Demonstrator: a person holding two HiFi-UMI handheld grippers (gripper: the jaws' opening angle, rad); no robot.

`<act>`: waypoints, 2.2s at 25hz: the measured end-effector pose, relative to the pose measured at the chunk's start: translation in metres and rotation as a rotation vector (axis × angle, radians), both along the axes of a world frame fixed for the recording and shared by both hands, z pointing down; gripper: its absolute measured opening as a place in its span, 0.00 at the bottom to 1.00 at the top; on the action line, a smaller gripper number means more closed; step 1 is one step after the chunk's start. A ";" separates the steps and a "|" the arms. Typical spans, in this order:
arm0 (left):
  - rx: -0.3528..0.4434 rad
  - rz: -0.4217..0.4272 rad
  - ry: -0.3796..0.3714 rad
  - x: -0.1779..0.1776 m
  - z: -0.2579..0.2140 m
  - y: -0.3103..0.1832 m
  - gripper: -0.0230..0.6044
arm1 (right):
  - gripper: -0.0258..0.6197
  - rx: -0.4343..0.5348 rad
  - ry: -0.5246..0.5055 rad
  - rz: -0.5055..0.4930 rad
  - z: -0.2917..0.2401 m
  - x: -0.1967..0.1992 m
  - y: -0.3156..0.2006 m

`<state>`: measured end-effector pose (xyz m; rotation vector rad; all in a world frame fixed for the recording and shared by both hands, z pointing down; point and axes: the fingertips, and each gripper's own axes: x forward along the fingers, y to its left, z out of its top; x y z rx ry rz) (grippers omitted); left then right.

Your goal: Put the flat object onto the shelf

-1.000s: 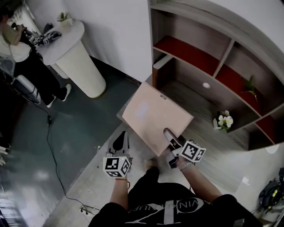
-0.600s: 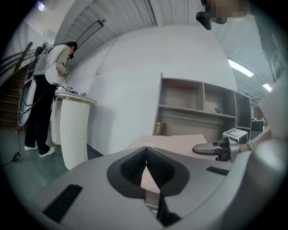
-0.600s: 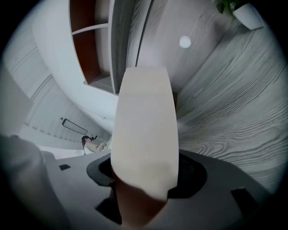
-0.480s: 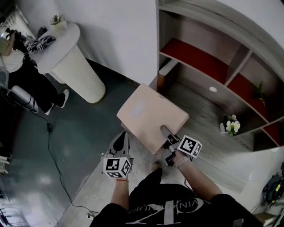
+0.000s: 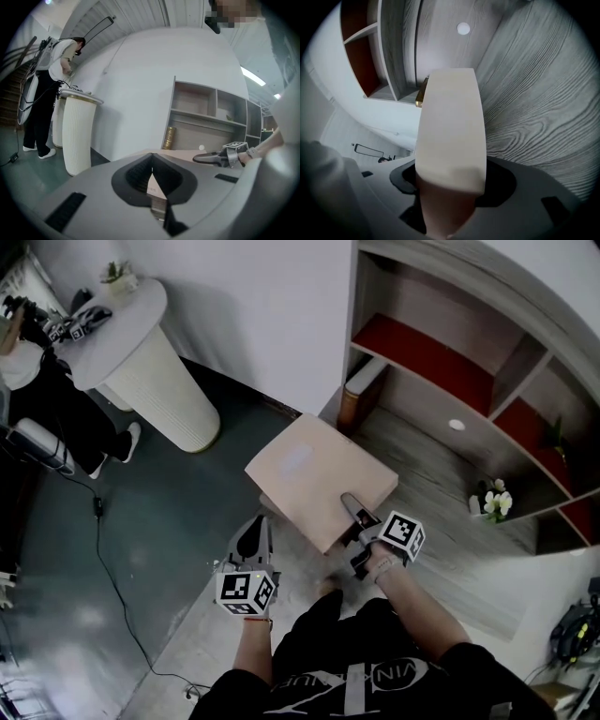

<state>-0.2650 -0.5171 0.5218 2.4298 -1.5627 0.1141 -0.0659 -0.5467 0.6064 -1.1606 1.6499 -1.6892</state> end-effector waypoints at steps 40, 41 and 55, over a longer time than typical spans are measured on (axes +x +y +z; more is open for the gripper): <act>0.031 -0.201 0.015 -0.009 -0.030 0.071 0.04 | 0.17 0.099 0.564 -0.274 -0.025 0.062 0.043; 0.037 -0.202 0.013 -0.009 -0.032 0.071 0.04 | 0.14 0.150 0.615 -0.302 -0.032 0.060 0.042; 0.115 -0.241 -0.015 -0.014 -0.063 0.076 0.04 | 0.05 0.776 1.031 -0.436 -0.133 0.044 0.040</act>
